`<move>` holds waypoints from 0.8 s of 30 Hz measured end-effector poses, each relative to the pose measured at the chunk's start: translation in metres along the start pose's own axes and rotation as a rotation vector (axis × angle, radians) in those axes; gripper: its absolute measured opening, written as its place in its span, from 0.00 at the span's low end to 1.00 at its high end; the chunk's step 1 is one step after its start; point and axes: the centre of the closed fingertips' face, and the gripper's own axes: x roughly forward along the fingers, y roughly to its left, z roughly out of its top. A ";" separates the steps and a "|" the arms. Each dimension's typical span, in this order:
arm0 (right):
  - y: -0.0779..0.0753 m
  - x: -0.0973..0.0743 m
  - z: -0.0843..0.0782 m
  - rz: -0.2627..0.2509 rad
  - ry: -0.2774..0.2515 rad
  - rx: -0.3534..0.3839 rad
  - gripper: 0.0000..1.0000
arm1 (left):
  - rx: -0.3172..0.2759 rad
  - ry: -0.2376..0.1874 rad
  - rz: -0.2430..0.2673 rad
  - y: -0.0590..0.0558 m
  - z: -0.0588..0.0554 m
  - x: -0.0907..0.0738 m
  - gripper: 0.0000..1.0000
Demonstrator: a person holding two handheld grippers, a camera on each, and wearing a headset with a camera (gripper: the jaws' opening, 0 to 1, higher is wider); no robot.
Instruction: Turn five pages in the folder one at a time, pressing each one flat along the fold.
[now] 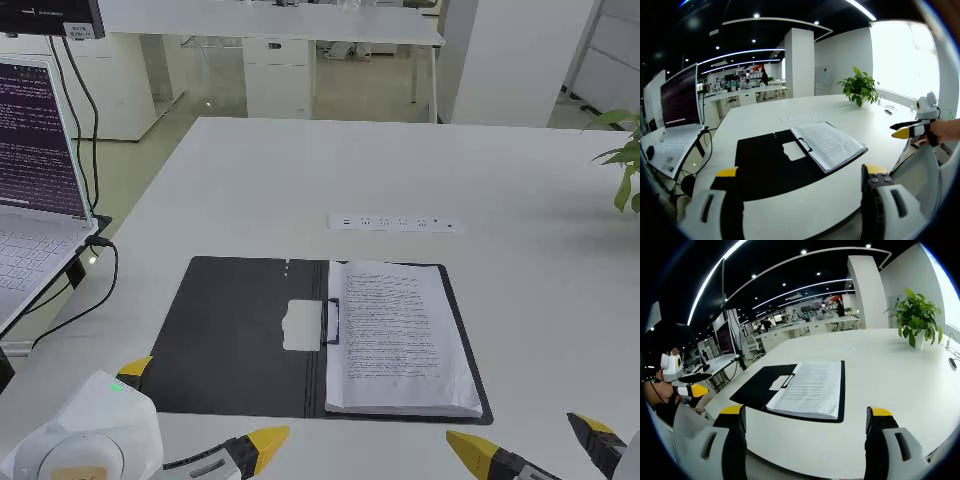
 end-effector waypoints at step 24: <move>0.000 0.000 0.001 -0.004 -0.005 0.002 1.00 | 0.007 0.001 -0.012 -0.002 0.001 0.000 0.99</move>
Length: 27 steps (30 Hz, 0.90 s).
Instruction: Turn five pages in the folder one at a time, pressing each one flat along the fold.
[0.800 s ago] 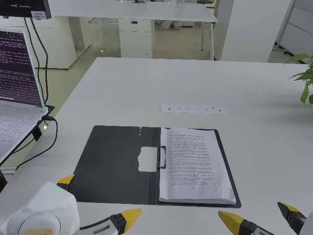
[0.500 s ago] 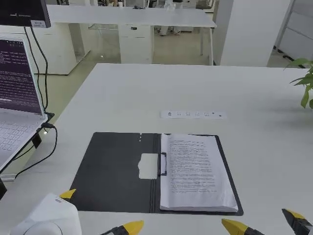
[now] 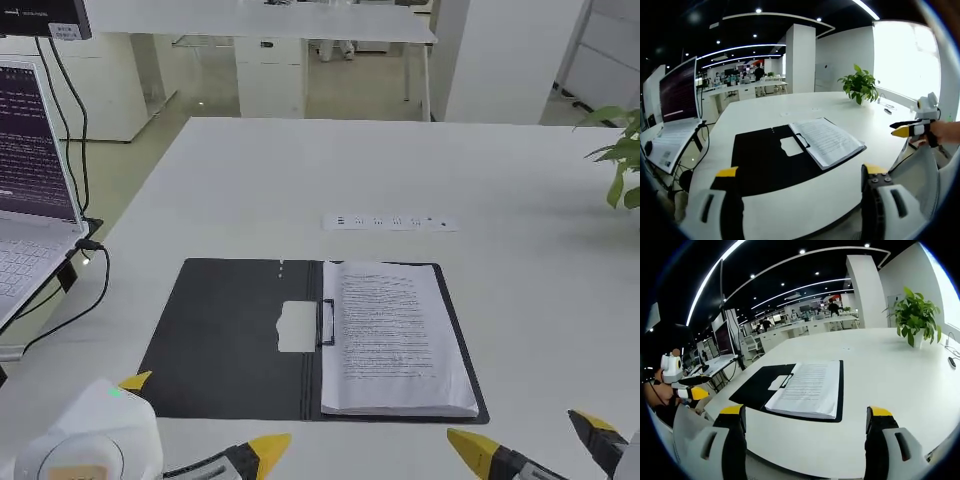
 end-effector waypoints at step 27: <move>-0.002 0.010 0.024 0.018 -0.059 -0.015 1.00 | 0.039 -0.038 0.006 0.001 0.026 0.007 0.99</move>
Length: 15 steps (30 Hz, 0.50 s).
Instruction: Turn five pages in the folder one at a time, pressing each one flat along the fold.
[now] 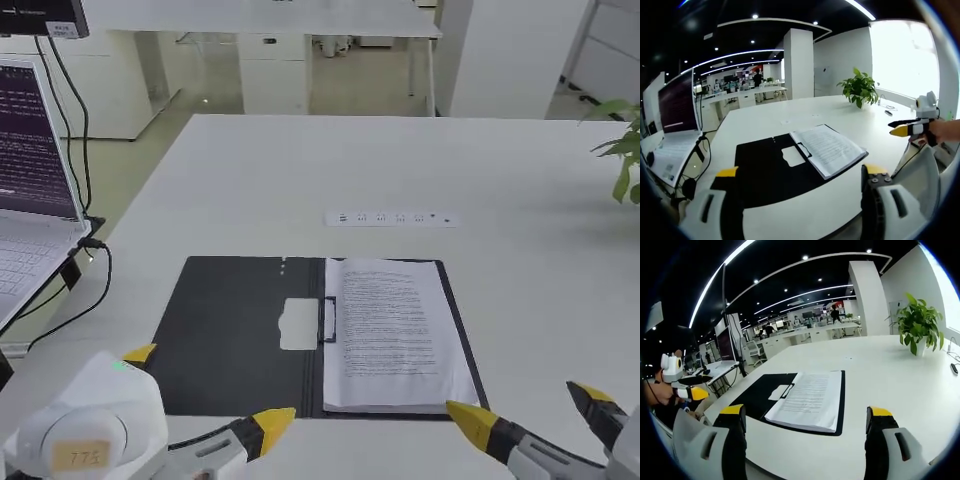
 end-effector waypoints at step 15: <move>-0.002 0.002 -0.003 0.006 0.023 -0.004 1.00 | 0.024 0.036 -0.039 -0.011 -0.002 0.017 0.99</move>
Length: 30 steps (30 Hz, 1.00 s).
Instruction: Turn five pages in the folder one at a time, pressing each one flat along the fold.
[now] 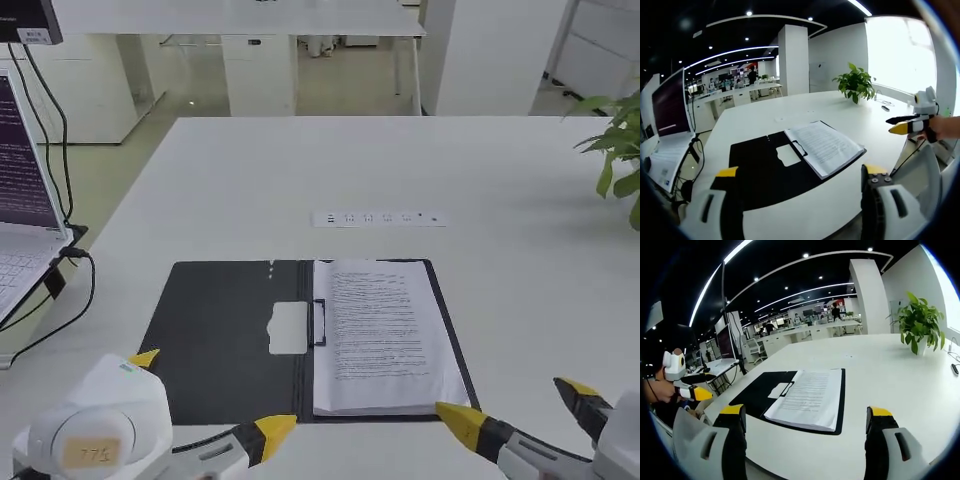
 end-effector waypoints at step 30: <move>-0.003 0.015 -0.012 -0.022 0.033 0.025 1.00 | 0.031 0.100 -0.084 -0.018 -0.025 0.036 0.99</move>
